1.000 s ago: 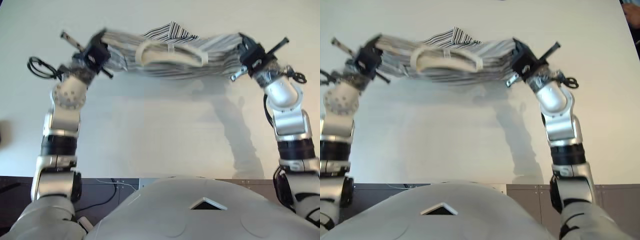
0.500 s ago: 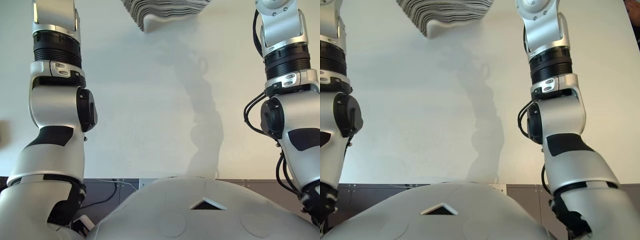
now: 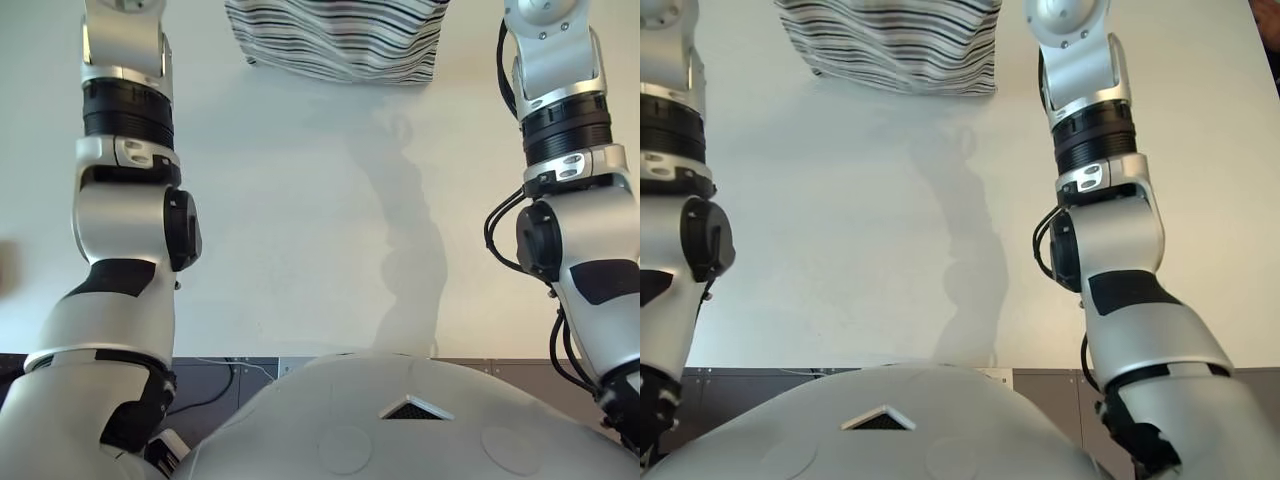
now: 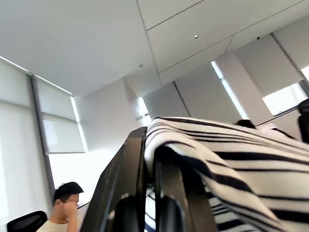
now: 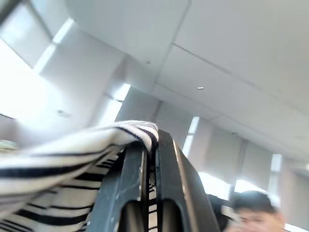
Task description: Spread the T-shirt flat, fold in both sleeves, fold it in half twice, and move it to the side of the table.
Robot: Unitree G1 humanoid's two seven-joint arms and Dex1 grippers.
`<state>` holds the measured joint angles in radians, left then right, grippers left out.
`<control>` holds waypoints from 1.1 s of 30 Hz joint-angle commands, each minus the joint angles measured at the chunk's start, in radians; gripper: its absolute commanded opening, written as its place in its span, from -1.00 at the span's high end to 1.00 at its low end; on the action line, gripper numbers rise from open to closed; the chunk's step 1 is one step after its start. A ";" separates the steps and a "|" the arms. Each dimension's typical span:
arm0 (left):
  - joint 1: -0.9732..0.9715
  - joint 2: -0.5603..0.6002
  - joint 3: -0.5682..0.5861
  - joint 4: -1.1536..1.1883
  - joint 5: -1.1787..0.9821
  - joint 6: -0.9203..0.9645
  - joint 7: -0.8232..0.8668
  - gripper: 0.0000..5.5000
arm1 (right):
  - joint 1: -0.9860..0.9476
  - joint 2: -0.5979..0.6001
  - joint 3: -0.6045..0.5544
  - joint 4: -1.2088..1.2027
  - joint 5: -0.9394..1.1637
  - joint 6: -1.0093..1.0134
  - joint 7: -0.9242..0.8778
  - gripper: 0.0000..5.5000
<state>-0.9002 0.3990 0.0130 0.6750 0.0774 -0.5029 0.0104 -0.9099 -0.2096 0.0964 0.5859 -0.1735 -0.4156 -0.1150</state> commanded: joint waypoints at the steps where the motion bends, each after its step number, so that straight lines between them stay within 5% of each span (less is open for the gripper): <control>1: 0.372 0.088 0.015 -0.490 -0.325 0.278 -0.333 0.95 | 0.339 -0.141 0.039 -0.530 0.350 0.325 0.438 0.96; 7: 0.951 0.318 0.156 -0.899 -0.845 0.710 -0.786 0.95 | 0.841 -0.442 0.011 -0.975 0.627 0.601 0.786 0.96; 11: 1.301 0.443 0.248 -1.055 -0.889 0.825 -0.976 0.95 | 1.172 -0.622 -0.054 -1.157 0.744 0.714 0.958 0.96; 14: 1.478 0.505 0.155 -1.099 -0.684 0.761 -1.056 0.95 | 1.277 -0.688 -0.007 -1.191 0.656 0.736 0.994 0.96; 20: 1.453 0.355 -0.043 -0.770 -0.171 0.461 -0.762 0.80 | 1.232 -0.591 0.232 -0.917 0.143 0.577 0.759 0.88; 27: 1.664 0.443 0.081 -0.922 -0.473 0.563 -0.994 0.47 | 1.356 -0.683 0.080 -1.036 0.393 0.479 0.979 0.48; 33: 1.591 0.438 0.180 -0.856 -0.556 0.702 -0.997 0.25 | 1.438 -0.690 -0.005 -1.104 0.440 0.506 0.998 0.06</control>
<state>0.6690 0.8309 0.1745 -0.2005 -0.4825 0.1702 -0.9765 0.4980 -0.8744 0.1184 -0.4987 0.2524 0.0739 0.8621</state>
